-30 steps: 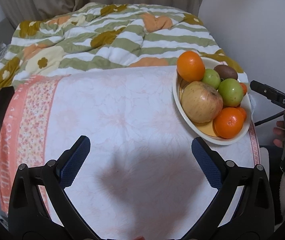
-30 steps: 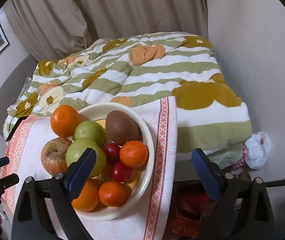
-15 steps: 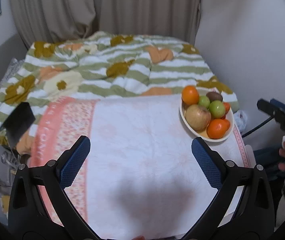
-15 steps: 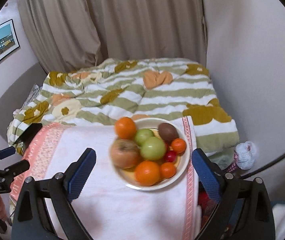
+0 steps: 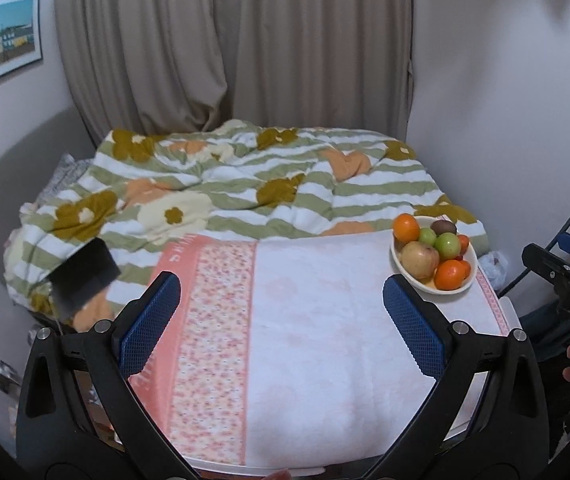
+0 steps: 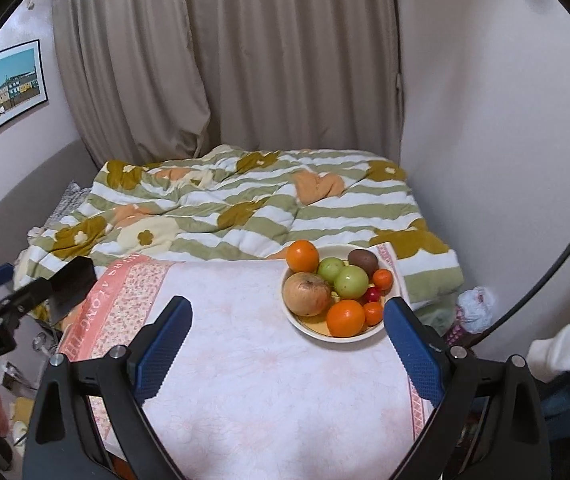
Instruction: Organize fruits
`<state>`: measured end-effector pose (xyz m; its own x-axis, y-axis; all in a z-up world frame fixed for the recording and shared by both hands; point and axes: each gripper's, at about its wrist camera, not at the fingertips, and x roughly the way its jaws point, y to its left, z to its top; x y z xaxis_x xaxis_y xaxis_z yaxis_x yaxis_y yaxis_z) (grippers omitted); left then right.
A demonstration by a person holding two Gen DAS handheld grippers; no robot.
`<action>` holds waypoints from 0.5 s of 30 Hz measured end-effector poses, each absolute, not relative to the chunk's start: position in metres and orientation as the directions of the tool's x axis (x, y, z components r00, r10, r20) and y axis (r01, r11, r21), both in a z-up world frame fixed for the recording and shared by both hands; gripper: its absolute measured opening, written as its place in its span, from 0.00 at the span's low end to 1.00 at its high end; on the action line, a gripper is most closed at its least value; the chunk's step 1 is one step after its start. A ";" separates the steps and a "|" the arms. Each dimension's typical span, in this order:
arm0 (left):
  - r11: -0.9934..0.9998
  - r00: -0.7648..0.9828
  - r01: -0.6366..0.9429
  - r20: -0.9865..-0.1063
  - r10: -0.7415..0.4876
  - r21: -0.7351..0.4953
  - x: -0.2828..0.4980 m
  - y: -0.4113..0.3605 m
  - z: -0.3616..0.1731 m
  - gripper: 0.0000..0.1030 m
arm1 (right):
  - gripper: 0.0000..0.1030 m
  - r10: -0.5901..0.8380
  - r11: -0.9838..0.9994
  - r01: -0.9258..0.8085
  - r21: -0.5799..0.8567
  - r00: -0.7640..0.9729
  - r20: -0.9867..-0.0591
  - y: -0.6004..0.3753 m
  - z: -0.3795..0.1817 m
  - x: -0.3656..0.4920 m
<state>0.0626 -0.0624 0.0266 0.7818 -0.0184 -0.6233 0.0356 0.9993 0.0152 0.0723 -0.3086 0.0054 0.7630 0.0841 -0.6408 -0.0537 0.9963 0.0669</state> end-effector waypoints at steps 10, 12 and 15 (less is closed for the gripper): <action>0.999 0.797 0.043 -0.604 -0.025 0.016 0.053 -0.053 0.029 1.00 | 0.93 0.048 0.999 -0.032 0.036 0.772 -0.634 -0.293 0.007 0.059; 0.999 0.797 0.043 -0.603 -0.024 0.017 0.053 -0.053 0.028 1.00 | 0.93 0.049 0.999 -0.031 0.039 0.773 -0.633 -0.292 0.008 0.058; 0.999 0.799 0.043 -0.600 -0.025 0.016 0.052 -0.053 0.028 1.00 | 0.93 0.047 0.999 -0.033 0.034 0.774 -0.631 -0.291 0.008 0.058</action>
